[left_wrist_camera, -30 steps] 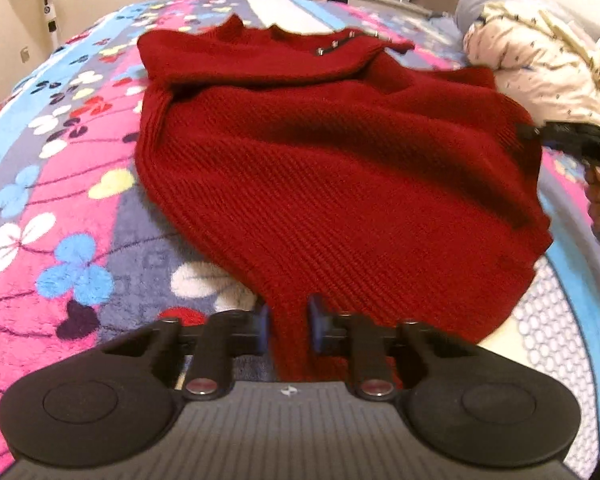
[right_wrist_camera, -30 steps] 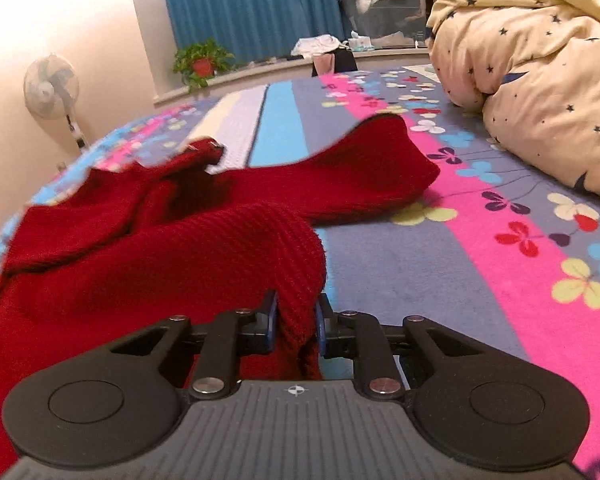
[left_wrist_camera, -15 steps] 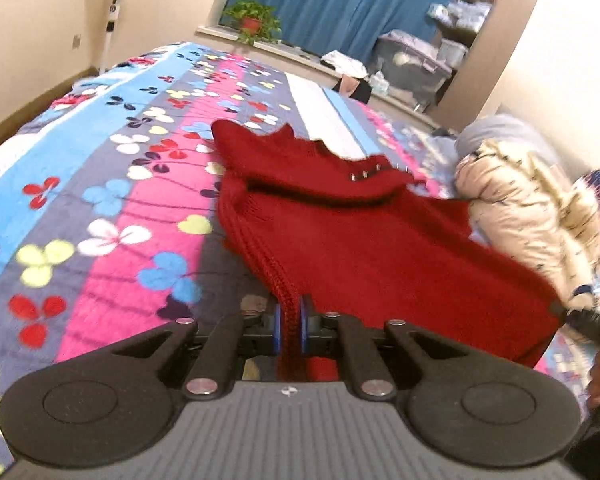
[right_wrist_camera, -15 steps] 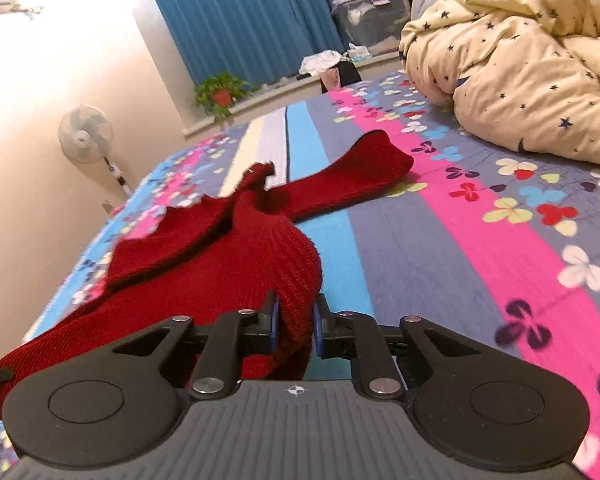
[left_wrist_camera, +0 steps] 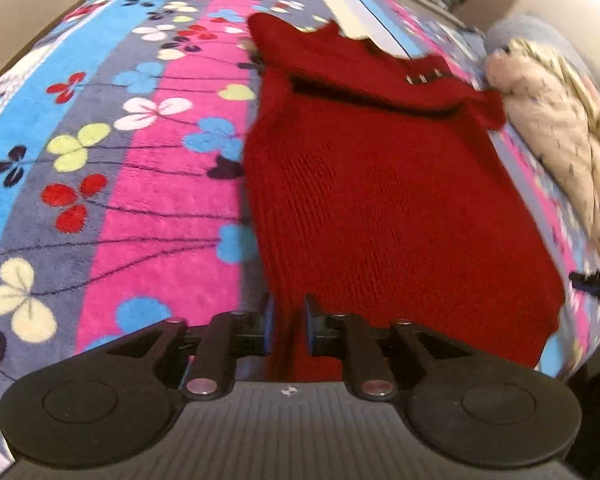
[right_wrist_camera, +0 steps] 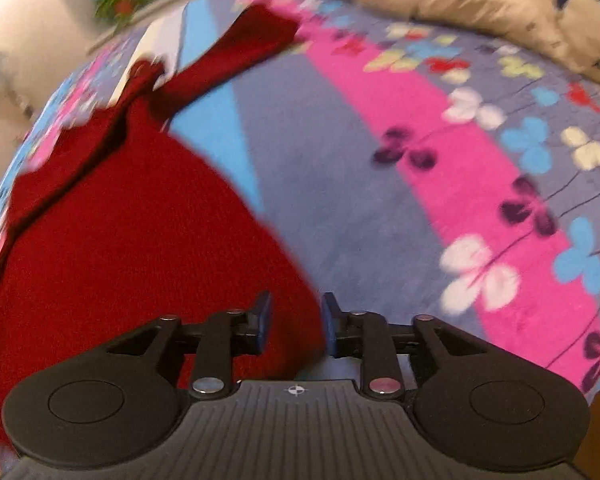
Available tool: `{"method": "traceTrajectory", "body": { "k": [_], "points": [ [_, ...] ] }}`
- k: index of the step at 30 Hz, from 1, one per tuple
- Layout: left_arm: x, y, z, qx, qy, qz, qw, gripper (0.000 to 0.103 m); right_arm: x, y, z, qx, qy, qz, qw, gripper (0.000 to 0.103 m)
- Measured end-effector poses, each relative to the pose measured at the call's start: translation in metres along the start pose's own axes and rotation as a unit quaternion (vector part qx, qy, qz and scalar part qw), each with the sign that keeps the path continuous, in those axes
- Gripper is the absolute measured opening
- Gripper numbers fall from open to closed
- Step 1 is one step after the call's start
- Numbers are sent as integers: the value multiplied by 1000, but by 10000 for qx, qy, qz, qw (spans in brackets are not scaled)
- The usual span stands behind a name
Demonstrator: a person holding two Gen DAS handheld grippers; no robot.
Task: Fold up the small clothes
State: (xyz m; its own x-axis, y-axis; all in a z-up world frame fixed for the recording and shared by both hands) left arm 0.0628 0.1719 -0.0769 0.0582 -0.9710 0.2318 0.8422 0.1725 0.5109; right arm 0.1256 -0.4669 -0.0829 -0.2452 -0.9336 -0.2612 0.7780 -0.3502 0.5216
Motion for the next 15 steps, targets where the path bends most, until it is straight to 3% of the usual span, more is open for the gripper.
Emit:
{"method": "traceTrajectory", "body": {
  "k": [1, 3, 8, 11, 12, 13, 15],
  "points": [
    [-3, 3, -2, 1, -6, 121, 9999, 38, 1, 5, 0, 108, 0, -54, 9999, 50],
    [-9, 11, -7, -38, 62, 314, 9995, 46, -2, 11, -8, 120, 64, -60, 9999, 51],
    [-3, 9, -19, -270, 97, 293, 9992, 48, -5, -4, -45, -569, -197, 311, 9977, 53],
    [2, 4, -24, -346, 204, 67, 9992, 48, -20, -10, -43, -475, -326, 893, 9943, 50],
    [3, 2, -25, -365, 236, 26, 9991, 46, -23, -11, -42, -471, -279, 992, 9936, 34],
    [5, 1, -27, -385, 265, -13, 9989, 36, -26, -12, -40, -463, -186, 1043, 9933, 22],
    [11, -1, -29, -358, 305, -208, 9987, 9, -30, -12, -33, -332, -64, 1104, 9933, 18]
  ]
}}
Point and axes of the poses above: each gripper's, at about its wrist camera, not at the fingertips, and z roughly against the way its jaws point, x to its right, y to its top, the point moved 6 cm from there along -z, roughly the way its jaws point, and after that the axes turned 2 degrees about x, right-handed, at the moved point
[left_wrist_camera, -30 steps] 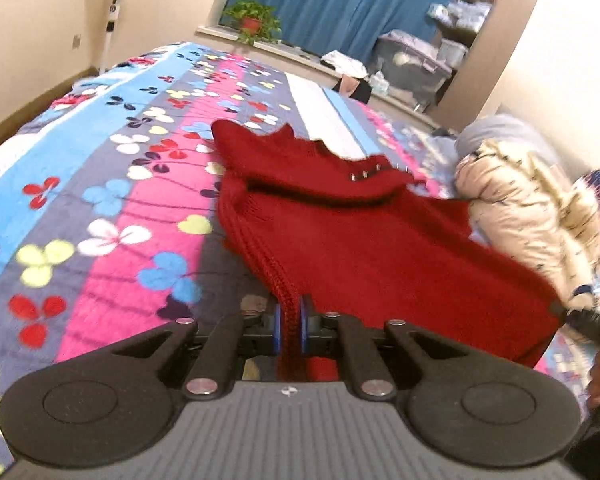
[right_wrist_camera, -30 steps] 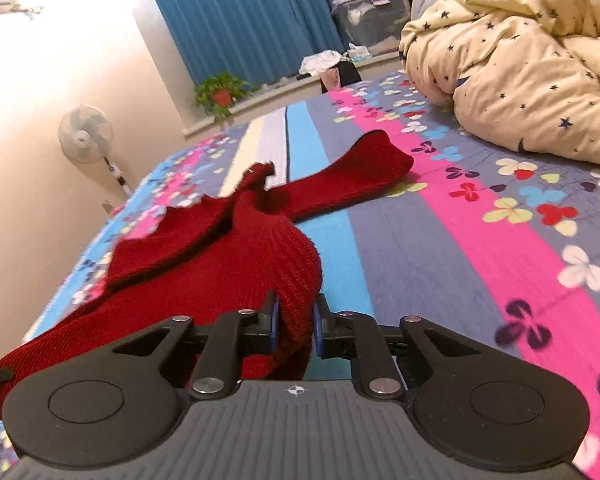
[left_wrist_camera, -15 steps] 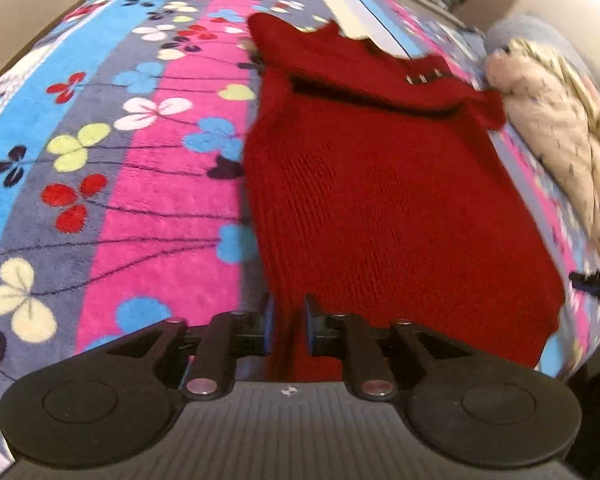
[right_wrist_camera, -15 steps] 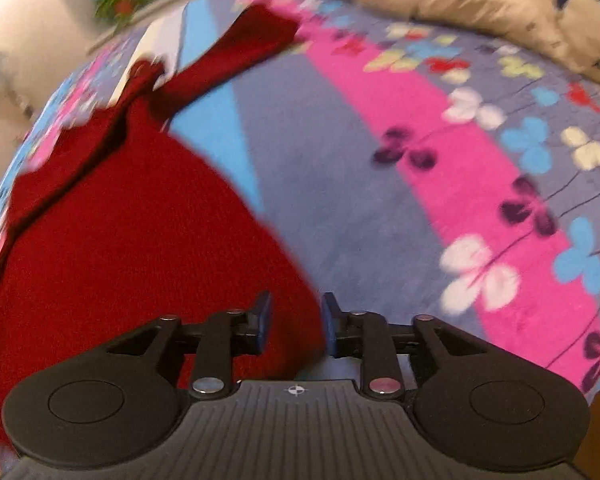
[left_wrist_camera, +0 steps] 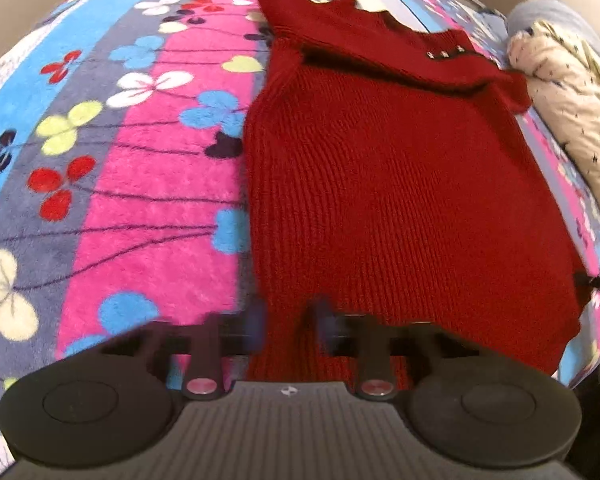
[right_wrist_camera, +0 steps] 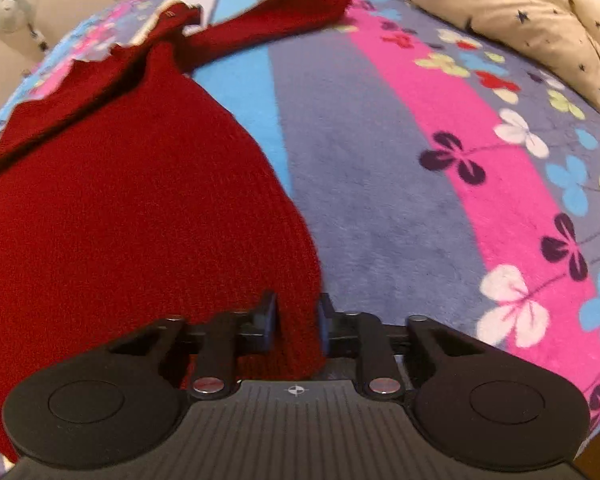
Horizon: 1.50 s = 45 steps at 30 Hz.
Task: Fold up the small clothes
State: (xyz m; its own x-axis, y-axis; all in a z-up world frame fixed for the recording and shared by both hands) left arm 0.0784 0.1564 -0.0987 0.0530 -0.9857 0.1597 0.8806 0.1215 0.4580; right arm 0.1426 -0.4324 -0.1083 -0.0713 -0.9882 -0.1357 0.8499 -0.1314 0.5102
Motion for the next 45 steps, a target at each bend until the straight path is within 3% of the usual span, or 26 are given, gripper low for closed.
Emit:
{"method": "traceTrajectory", "body": {
  "k": [2, 6, 8, 11, 14, 15, 16, 19, 21, 23, 24, 25, 27, 34, 38, 42, 45],
  "points": [
    [11, 0, 5, 208, -8, -296, 9993, 9, 5, 6, 13, 324, -21, -55, 9995, 17],
    [22, 0, 17, 458, -245, -400, 9978, 8, 36, 13, 44, 866, -135, -884, 9922, 5],
    [11, -2, 11, 269, 3, -226, 9994, 9, 42, 11, 39, 741, -9, -1059, 9916, 5],
    [2, 0, 4, 111, 253, -18, 9996, 13, 28, -1, 20, 219, 54, -682, 9974, 8],
    [7, 13, 22, 772, 427, -206, 9959, 25, 28, 8, 32, 634, -24, -767, 9950, 13],
    [11, 17, 30, 1008, 433, -299, 9935, 35, 30, 13, 39, 853, 21, -919, 9921, 16],
    [16, 21, 36, 1213, 361, -360, 9913, 38, 30, 17, 44, 1028, 83, -1021, 9894, 26],
    [29, 25, 37, 1244, 7, -354, 9916, 38, 26, 24, 51, 1311, 344, -1052, 9852, 44],
    [35, 25, 29, 1023, -197, -266, 9942, 40, 12, 22, 46, 1098, 494, -864, 9890, 49],
    [37, 23, 14, 672, -214, -219, 9973, 46, -3, 14, 25, 442, 582, -601, 9955, 55],
    [38, 20, 5, 450, -117, -223, 9987, 52, -10, 3, 6, -112, 396, -405, 9983, 55],
    [37, 16, -8, 136, 78, -236, 9996, 53, -14, -6, -4, -411, 74, -230, 9989, 55],
    [38, 14, -20, -99, 333, -279, 9990, 51, -24, -4, -2, -312, -161, 88, 9993, 56],
    [61, 36, 8, 912, 248, -555, 9940, 56, -22, 21, 17, 567, -3, -2, 9984, 56],
    [68, 42, 15, 1399, 185, -549, 9885, 55, -28, 46, 22, 1174, 303, 7, 9926, 54],
    [81, 50, 20, 2104, 217, -885, 9734, 55, -43, 78, 2, 1433, 766, 107, 9867, 46],
    [96, 53, 15, 2196, 354, -1017, 9696, 55, -61, 96, -10, 1429, 871, 110, 9858, 46]
  ]
}}
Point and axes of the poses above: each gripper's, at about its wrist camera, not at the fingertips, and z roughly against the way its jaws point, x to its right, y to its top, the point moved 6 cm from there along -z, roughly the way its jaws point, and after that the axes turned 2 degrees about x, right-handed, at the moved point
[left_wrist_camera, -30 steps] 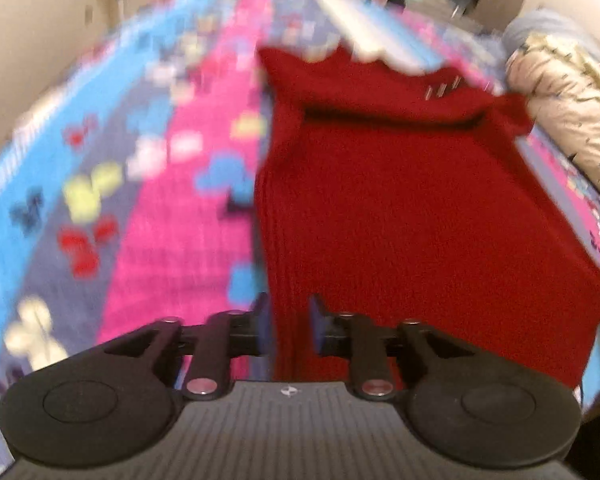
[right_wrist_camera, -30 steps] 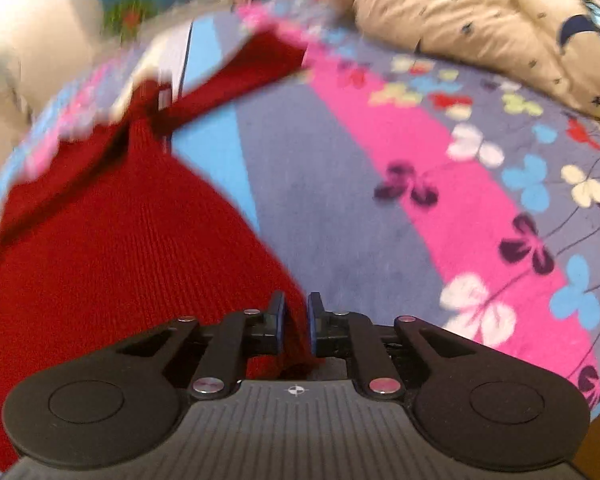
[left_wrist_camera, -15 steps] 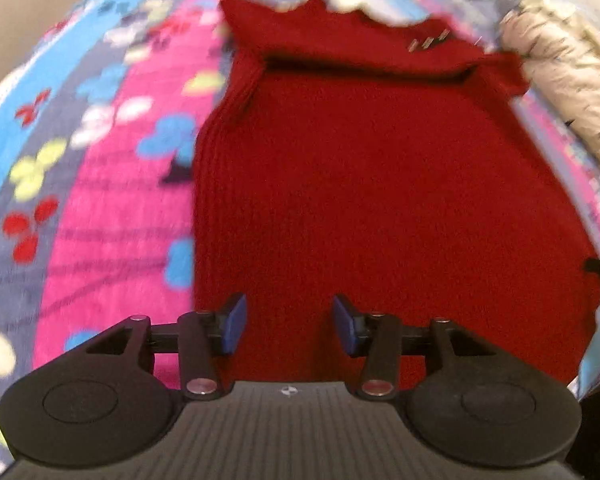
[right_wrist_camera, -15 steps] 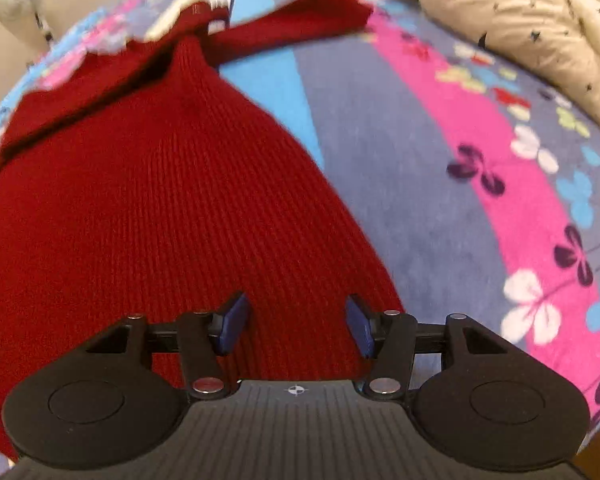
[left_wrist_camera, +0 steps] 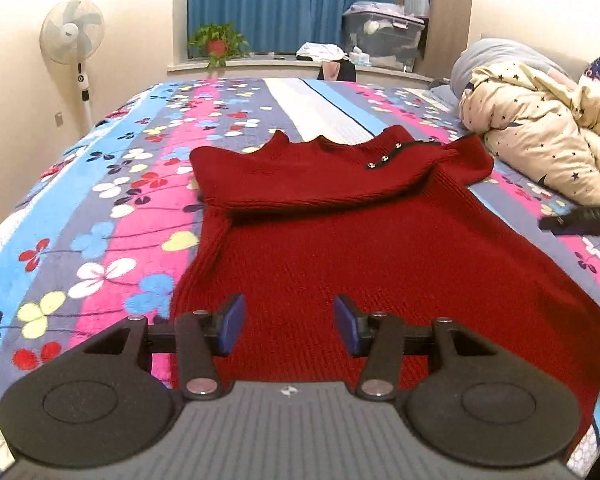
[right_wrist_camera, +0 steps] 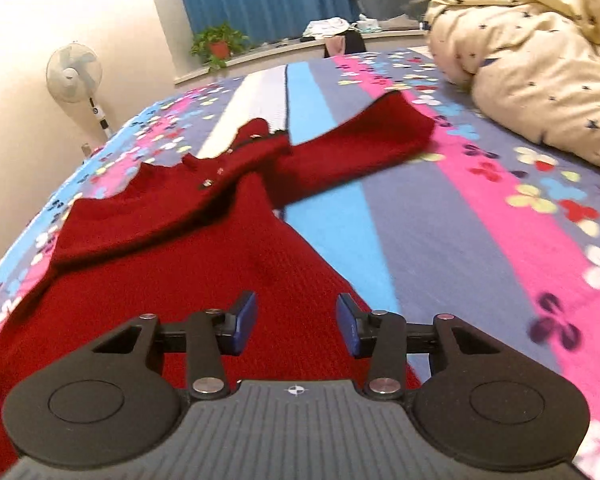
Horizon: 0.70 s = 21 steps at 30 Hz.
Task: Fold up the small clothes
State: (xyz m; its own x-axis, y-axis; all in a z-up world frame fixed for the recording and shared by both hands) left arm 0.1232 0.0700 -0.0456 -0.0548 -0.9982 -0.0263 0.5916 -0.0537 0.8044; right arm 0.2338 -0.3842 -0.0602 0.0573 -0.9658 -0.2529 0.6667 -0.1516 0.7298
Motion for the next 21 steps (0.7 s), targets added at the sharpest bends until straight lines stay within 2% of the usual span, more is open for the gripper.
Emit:
{"method": "traceTrajectory", "body": {
  "k": [6, 8, 10, 13, 16, 21],
  "points": [
    [49, 36, -45, -123, 106, -254, 9995, 57, -16, 22, -27, -182, -147, -253, 9994, 46],
    [71, 59, -67, -77, 109, -252, 9996, 62, -10, 23, -34, -333, -226, -592, 9974, 46],
    [92, 82, -94, -55, 152, -260, 9995, 85, 1, 25, -39, -417, -328, -986, 9937, 46],
    [125, 114, -138, -181, 269, -259, 9991, 97, 18, 28, -44, -388, -592, -1445, 9870, 46],
    [163, 138, -183, -258, 301, -431, 9983, 98, 33, 32, -41, -286, -720, -1746, 9816, 46],
    [225, 151, -253, -506, 362, -1235, 9904, 98, 58, 36, -38, -161, -878, -2065, 9744, 47]
  ]
}}
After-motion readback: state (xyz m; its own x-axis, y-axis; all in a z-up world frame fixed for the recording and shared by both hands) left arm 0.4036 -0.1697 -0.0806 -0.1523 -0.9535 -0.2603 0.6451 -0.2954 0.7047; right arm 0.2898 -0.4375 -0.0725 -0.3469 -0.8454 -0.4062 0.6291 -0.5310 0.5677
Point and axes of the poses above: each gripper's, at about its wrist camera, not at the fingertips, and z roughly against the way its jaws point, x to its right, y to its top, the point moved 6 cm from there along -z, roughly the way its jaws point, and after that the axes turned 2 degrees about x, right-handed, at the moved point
